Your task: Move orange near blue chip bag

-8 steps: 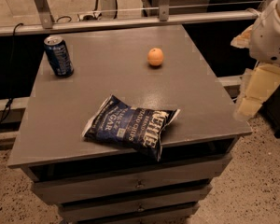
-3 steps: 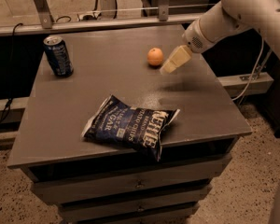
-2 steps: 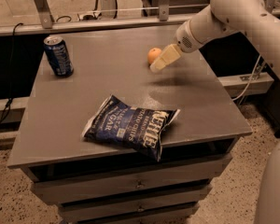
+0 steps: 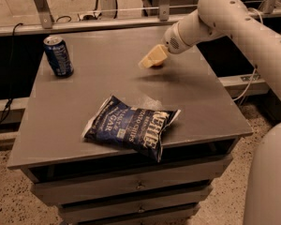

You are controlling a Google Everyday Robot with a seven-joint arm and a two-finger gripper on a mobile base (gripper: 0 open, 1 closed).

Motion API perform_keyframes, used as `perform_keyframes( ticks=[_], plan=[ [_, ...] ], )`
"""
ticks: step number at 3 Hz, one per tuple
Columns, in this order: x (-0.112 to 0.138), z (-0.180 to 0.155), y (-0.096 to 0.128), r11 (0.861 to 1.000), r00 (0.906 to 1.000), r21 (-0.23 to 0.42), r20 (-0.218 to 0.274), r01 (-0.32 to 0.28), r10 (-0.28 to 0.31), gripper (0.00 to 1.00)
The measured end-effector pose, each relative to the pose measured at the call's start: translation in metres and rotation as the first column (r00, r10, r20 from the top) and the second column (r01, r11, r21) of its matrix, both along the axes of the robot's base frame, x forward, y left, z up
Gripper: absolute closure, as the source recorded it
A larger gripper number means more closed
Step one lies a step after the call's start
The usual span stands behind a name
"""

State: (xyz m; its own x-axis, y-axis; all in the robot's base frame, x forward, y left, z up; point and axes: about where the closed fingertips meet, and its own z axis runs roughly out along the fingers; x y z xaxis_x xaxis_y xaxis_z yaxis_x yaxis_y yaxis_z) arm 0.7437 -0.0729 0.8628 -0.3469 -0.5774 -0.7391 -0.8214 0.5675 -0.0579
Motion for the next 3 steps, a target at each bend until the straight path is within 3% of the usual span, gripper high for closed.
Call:
perform_keyframes(
  ticks=[2,3],
  plan=[
    [-0.006,-0.007,-0.001,1.0,0.9999,-0.027,0.011,0.001,-0.001,0.62],
    [-0.024,0.027,-0.005,0.999,0.9964,-0.04,0.075,-0.036,0.039,0.85]
  ],
)
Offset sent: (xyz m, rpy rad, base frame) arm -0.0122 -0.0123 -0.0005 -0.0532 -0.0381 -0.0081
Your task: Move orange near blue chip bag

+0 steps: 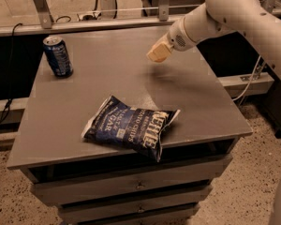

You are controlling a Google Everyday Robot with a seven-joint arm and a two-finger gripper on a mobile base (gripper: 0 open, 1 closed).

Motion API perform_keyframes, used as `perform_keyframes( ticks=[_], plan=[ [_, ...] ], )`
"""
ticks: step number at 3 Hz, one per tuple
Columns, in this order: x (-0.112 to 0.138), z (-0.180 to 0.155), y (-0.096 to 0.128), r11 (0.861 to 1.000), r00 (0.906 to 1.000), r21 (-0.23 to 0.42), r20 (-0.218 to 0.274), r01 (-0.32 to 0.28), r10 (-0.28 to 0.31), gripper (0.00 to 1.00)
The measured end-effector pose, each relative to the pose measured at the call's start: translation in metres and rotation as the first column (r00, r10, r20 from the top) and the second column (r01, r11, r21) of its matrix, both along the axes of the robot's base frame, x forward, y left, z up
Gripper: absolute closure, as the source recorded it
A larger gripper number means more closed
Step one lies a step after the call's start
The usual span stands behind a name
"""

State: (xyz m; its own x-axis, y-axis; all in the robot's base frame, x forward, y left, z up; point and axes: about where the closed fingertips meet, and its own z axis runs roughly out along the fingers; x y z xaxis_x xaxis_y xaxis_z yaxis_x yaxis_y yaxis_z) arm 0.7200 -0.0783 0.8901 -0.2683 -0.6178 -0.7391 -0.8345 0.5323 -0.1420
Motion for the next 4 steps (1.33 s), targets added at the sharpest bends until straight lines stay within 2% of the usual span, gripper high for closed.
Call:
perform_keyframes(
  ticks=[1,2,3,4],
  plan=[
    [-0.036,0.033,-0.005,0.998,0.9967,-0.001,0.043,-0.07,0.07,1.0],
    [-0.079,0.042,-0.012,0.992,0.9933,0.051,0.021,-0.115,0.114,1.0],
    [-0.114,0.045,-0.006,0.979,0.9874,0.127,0.0,-0.157,0.158,1.0],
    [-0.137,0.044,0.01,0.96,0.979,0.2,-0.015,-0.196,0.203,1.0]
  ],
)
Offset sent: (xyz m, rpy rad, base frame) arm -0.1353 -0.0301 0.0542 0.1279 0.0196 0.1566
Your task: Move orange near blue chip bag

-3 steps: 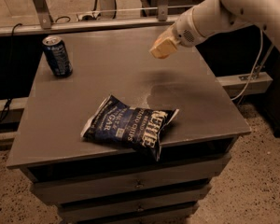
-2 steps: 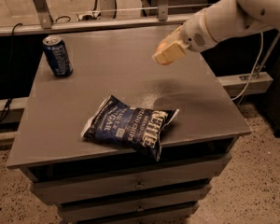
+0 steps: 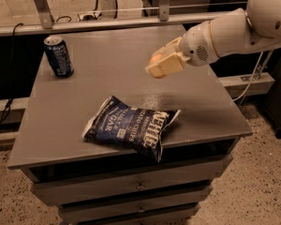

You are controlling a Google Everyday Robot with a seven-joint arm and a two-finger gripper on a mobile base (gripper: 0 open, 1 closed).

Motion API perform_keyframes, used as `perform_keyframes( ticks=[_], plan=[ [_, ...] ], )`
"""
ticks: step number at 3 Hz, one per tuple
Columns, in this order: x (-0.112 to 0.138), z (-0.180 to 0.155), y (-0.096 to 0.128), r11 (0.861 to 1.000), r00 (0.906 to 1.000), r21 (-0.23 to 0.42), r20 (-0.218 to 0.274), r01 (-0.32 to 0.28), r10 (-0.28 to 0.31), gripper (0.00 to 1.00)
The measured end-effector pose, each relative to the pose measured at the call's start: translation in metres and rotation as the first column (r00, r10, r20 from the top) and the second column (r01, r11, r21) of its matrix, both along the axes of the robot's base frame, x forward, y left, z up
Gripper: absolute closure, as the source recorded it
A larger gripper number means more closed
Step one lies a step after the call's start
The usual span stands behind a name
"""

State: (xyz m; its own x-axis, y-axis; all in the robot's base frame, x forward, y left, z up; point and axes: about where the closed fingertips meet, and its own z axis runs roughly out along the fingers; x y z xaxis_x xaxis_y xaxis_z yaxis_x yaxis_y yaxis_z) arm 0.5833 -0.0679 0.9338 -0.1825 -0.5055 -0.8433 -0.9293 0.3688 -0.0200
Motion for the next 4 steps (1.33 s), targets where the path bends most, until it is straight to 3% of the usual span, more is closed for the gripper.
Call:
perform_keyframes(
  ticks=[1,2,4],
  plan=[
    [-0.012,-0.011,0.011,0.999,0.9994,0.038,-0.031,-0.015,0.016,1.0],
    [-0.016,-0.023,0.02,0.998,0.9985,0.058,-0.052,-0.015,0.018,0.87],
    [-0.029,-0.045,0.037,0.997,0.9928,0.074,-0.115,-0.026,0.035,0.4]
  ],
)
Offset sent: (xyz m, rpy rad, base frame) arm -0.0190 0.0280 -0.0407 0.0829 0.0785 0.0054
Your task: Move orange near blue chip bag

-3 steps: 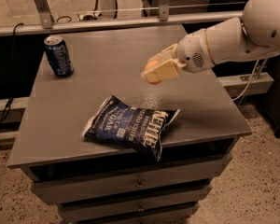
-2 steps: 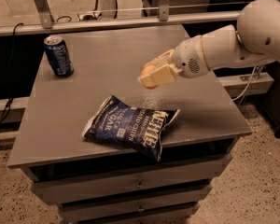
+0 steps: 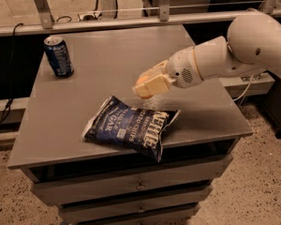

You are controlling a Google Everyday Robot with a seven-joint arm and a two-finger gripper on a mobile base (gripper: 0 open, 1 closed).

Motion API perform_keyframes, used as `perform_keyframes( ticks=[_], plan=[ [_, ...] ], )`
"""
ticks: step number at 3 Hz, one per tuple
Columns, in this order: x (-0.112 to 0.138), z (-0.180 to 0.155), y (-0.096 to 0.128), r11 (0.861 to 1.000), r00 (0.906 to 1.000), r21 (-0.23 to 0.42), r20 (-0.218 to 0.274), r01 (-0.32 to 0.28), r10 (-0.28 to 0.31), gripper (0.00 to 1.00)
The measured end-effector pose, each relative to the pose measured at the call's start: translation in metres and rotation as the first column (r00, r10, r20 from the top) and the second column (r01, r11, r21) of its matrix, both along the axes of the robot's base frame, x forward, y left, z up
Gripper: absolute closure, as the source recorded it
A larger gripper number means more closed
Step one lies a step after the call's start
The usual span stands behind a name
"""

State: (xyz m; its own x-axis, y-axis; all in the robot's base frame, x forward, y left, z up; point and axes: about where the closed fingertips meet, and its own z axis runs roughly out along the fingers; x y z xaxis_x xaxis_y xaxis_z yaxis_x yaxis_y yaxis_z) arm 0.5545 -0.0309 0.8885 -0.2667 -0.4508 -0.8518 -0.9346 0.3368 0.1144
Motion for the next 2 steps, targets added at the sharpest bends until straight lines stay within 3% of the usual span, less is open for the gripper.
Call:
perform_keyframes(
  ticks=[1,2],
  plan=[
    [-0.01,-0.0122,0.0048,1.0,0.9994,0.0,-0.035,-0.003,0.003,0.17],
    [-0.0103,-0.0216,0.0064,1.0,0.9994,-0.005,-0.034,0.011,-0.011,0.0]
  ],
)
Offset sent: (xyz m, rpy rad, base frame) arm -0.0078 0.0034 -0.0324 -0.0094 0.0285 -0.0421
